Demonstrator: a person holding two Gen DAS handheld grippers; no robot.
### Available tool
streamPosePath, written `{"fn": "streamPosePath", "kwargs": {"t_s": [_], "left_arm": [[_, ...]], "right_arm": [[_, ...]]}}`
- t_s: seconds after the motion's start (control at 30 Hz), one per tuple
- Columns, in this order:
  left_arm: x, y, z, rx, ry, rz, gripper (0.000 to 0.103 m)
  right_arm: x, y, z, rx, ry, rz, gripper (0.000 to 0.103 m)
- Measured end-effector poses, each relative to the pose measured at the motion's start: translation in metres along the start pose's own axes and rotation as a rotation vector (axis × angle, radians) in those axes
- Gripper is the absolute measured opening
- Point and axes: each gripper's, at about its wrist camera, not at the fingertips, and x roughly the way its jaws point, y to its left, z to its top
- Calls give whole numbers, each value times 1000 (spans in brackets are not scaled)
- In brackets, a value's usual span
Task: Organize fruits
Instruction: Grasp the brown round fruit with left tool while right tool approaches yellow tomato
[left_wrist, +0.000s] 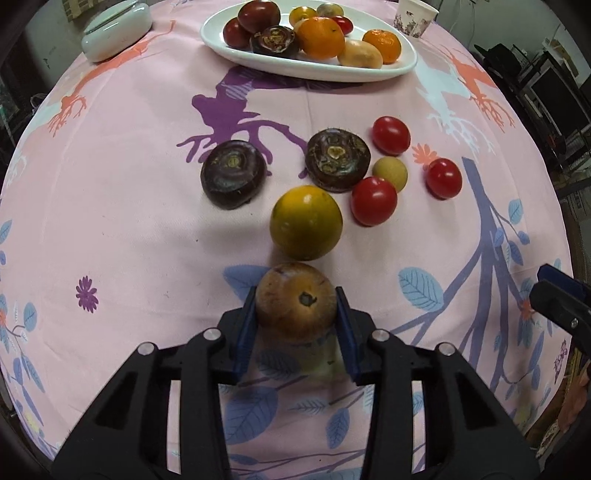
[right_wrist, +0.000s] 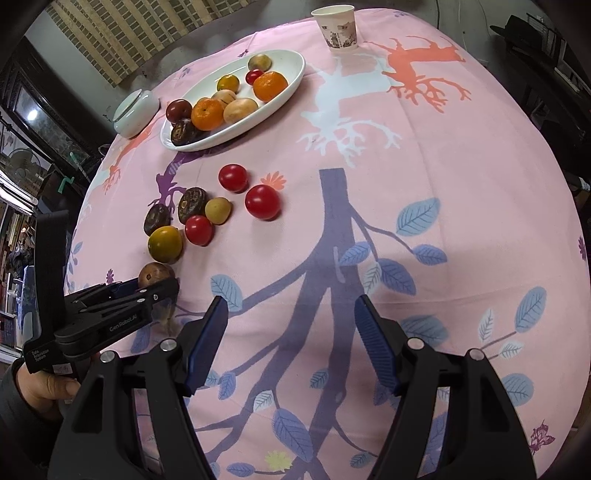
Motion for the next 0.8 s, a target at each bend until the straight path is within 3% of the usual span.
{"fn": "streamPosePath", "kwargs": {"t_s": [0.23,0.6,0.8], "left_arm": [[-17,14,-5,-33,-8,-35,39],[-30,58,-18,-82,-26,16,39],[-28,81,-24,-116,-21,24,39]], "right_arm": [[15,25,7,-58,29,25,71],[55,106,19,-221,73,115,71],[78,131,26,-216,110,120,63]]}}
